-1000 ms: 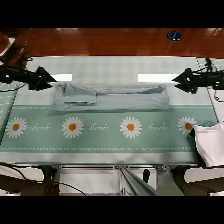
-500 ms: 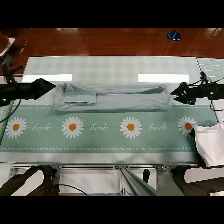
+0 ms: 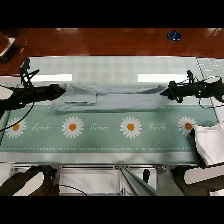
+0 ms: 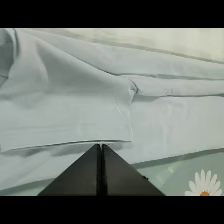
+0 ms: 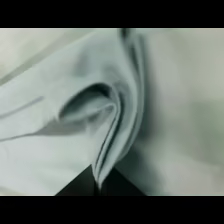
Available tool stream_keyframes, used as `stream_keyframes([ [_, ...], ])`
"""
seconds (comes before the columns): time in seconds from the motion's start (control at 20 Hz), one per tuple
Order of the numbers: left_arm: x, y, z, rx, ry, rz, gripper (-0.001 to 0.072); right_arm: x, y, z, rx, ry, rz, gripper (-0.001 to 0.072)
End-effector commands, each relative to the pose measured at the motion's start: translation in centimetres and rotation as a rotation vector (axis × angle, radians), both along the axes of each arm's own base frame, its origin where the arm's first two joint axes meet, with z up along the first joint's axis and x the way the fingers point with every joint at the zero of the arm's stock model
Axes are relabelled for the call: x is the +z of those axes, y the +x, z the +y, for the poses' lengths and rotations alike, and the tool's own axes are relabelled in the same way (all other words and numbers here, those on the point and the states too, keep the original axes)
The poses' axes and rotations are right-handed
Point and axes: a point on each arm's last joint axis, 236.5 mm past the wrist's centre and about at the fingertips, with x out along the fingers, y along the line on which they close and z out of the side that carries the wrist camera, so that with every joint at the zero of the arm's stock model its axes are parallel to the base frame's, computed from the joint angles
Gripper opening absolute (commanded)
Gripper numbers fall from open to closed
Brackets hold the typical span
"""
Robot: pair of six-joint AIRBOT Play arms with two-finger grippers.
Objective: Fold the shirts.
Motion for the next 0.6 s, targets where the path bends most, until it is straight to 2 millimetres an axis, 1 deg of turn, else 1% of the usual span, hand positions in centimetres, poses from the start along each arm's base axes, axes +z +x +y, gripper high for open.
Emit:
stream_keyframes([
  [0.0, 0.9, 0.4, -1.7, 0.007, -0.074, -0.01, 0.0024, 3.5, -2.0, -0.6, 0.117, -0.109, -0.056, 0.0018],
  [0.1, 1.0, 0.4, -3.8, -0.028, -0.087, -0.015, 0.0024, 5.6, -5.0, -2.3, 0.156, -0.25, -0.06, 0.0018],
  [0.15, 0.6, 0.1, -5.6, -0.07, -0.086, -0.007, 0.0024, 7.0, -6.3, -2.5, 0.151, -0.298, -0.093, 0.0018],
  [0.2, 0.1, -0.1, -7.5, -0.109, -0.091, 0.015, 0.0024, 8.6, -7.5, -2.2, 0.136, -0.317, -0.136, 0.0018],
  [0.3, -1.3, -0.3, -11.9, -0.181, -0.114, 0.086, 0.0023, 11.5, -9.9, -1.5, 0.112, -0.35, -0.226, 0.0018],
  [0.35, -1.9, -0.3, -14.5, -0.234, -0.116, 0.108, 0.0023, 12.8, -11.0, -1.1, 0.099, -0.365, -0.267, 0.0018],
  [0.45, -2.5, -0.3, -20.1, -0.333, -0.122, 0.132, 0.0023, 14.9, -13.1, -0.4, 0.077, -0.375, -0.317, 0.0018],
  [0.55, -2.9, -0.8, -25.7, -0.423, -0.135, 0.153, 0.0024, 16.5, -14.6, 0.3, 0.075, -0.379, -0.353, 0.0018],
])
